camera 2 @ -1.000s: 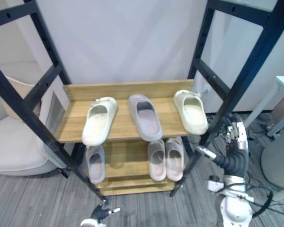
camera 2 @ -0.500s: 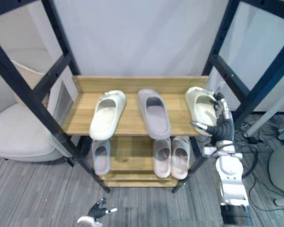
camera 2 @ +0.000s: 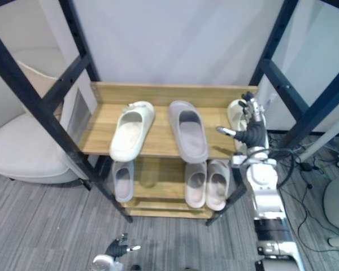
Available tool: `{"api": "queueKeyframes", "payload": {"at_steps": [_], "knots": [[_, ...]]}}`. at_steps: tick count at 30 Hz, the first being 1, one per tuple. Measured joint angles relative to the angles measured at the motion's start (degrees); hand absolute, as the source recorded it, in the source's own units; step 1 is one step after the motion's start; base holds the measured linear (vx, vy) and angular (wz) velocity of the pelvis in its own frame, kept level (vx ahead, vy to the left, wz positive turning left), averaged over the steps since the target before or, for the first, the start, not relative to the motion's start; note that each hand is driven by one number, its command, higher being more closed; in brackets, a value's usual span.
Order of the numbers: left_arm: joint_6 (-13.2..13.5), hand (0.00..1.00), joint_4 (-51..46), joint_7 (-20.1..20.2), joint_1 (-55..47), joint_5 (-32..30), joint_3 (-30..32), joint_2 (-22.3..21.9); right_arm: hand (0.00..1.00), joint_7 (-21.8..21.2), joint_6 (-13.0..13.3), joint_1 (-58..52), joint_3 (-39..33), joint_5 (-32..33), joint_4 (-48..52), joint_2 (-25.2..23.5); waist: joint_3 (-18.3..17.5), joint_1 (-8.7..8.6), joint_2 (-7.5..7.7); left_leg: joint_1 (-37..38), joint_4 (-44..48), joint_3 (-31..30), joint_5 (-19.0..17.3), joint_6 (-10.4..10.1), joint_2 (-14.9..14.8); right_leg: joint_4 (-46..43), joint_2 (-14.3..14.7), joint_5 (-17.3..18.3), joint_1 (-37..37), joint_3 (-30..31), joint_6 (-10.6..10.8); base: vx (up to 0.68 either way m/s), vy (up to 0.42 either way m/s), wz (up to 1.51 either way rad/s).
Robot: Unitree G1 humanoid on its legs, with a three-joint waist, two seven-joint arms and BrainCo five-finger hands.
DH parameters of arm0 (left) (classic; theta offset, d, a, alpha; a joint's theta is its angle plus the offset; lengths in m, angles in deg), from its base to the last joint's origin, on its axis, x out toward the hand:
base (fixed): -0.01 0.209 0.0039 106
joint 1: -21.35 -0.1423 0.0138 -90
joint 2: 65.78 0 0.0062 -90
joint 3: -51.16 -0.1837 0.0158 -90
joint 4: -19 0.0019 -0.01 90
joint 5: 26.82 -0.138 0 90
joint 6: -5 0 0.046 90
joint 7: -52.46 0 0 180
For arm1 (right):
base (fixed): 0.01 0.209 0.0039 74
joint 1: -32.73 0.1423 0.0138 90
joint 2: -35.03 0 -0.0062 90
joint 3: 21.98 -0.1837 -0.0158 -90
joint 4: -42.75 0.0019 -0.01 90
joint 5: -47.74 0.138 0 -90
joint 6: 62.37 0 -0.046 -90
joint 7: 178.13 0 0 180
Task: Organize the slippers on the shoe rack
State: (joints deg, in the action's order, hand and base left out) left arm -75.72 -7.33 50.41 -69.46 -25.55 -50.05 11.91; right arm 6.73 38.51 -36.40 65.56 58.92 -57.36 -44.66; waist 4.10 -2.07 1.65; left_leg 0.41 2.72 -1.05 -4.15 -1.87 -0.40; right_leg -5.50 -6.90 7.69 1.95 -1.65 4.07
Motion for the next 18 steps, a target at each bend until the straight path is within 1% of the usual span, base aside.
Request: {"api": "queueKeyframes", "payload": {"at_steps": [3,6,8,10,12,14,15,18], "knots": [[0.0,0.00,-0.2,0.0,0.3,0.0,0.0,-0.1,0.00,0.0,-0.4,2.1,1.3,-0.1,-1.1,0.0,0.5,0.51,-0.11,0.0,-0.1,0.0,0.1,-0.1,0.0,0.3,0.0,-0.2,0.1,0.0,0.0,0.00,0.000,0.00],[0.0,0.00,-0.7,0.0,0.3,0.0,0.0,-0.1,0.00,0.3,-1.8,5.6,1.3,-2.3,-5.2,0.0,1.1,0.71,-0.20,-0.1,-0.6,-0.1,0.6,0.0,0.0,0.9,0.0,-0.6,0.1,-0.2,0.0,0.00,0.000,0.00],[0.0,0.00,-1.1,0.0,0.4,0.1,0.0,-0.1,0.00,0.7,-2.6,7.2,1.6,-2.6,-7.6,0.0,1.4,1.02,-0.22,-0.3,-0.6,-0.3,0.6,0.0,0.0,0.9,0.0,-0.7,0.1,-0.3,0.0,0.00,0.000,0.02],[0.0,0.00,-1.1,0.0,0.5,0.2,0.0,-0.2,0.00,0.8,-3.2,8.5,2.5,-4.3,-9.6,0.0,1.5,1.35,-0.20,-0.4,-0.7,-0.3,0.6,0.0,0.0,1.0,0.0,-0.7,0.1,-0.3,-0.1,0.00,0.000,0.00],[0.0,0.00,-1.1,0.0,0.5,0.3,0.0,-0.2,0.00,0.8,-3.5,9.2,3.0,-4.6,-10.4,-0.2,1.5,1.42,-0.21,-0.4,-0.7,-0.3,0.6,0.0,0.0,1.0,0.0,-0.7,0.2,-0.3,-0.1,0.00,0.000,0.00],[-0.1,0.00,-1.1,0.1,0.6,0.6,0.0,-0.2,0.00,0.9,-4.2,11.8,3.1,-5.5,-13.6,-1.1,1.7,1.50,-0.26,-0.4,-0.8,-0.3,0.7,0.0,0.0,1.4,0.0,-1.0,0.2,-0.3,-0.1,0.00,0.000,0.00],[-0.1,0.00,-1.1,0.1,0.7,0.7,0.0,-0.3,0.00,1.0,-4.7,12.2,3.1,-6.5,-13.9,-1.3,1.7,1.60,-0.27,-0.4,-0.9,-0.3,0.8,0.0,0.0,1.8,0.0,-1.2,0.2,-0.4,-0.2,0.00,0.000,0.00],[-0.2,0.00,-1.1,0.1,1.1,1.3,0.0,-0.3,0.00,1.9,-5.1,13.2,3.1,-6.9,-14.1,-1.6,2.5,1.94,-0.35,-0.4,-1.2,-0.3,1.1,0.0,0.0,1.9,0.0,-1.4,0.2,-0.4,-0.3,0.00,0.000,0.00]]}}
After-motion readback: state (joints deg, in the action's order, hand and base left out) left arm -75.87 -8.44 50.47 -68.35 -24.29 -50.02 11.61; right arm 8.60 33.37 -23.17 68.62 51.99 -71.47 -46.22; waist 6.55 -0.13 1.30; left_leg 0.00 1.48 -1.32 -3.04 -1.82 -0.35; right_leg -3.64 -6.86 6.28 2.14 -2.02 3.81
